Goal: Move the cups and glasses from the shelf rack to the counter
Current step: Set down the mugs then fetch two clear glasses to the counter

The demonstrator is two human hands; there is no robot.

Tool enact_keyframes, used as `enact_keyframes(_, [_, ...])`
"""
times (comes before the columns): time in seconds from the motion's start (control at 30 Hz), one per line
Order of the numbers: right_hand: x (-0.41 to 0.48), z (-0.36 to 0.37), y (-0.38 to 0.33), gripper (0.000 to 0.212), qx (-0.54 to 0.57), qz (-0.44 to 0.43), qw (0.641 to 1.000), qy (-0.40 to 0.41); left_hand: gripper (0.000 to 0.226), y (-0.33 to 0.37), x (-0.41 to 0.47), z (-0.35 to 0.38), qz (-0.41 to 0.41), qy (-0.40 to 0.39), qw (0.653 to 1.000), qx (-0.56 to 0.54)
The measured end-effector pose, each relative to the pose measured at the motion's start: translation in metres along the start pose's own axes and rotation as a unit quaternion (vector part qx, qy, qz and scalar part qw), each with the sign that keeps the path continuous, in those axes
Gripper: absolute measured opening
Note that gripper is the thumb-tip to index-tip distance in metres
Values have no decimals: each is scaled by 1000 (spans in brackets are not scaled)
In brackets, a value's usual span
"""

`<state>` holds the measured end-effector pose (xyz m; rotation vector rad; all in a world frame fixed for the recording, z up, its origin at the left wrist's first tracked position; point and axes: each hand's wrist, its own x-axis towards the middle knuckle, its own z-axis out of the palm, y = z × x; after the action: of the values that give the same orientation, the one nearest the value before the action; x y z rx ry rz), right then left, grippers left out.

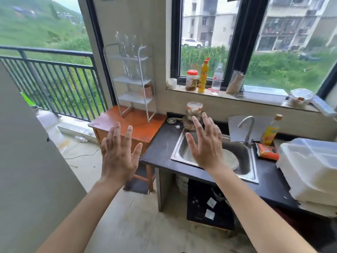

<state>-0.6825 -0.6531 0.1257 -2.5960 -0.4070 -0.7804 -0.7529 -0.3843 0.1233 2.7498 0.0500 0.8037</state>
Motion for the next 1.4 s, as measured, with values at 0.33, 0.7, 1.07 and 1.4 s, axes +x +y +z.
enact_keyframes(0.33, [188,154,17,64,58,-15,998,-26,74,-67,199,89,-39,-17,998,39])
enact_keyframes(0.7, [365,250,-13,58,102,-57,992,-43,71,-157,358,133,-56,14,997,56])
enact_keyframes(1.07, [474,375,-66,53,131,-11,981,-141,65,-276,508,228,-30,-27,996,-77])
enact_keyframes(1.4, [573,484,-124,58,236,184,943,-145,61,-355,660,307,-84,-116,949,-280])
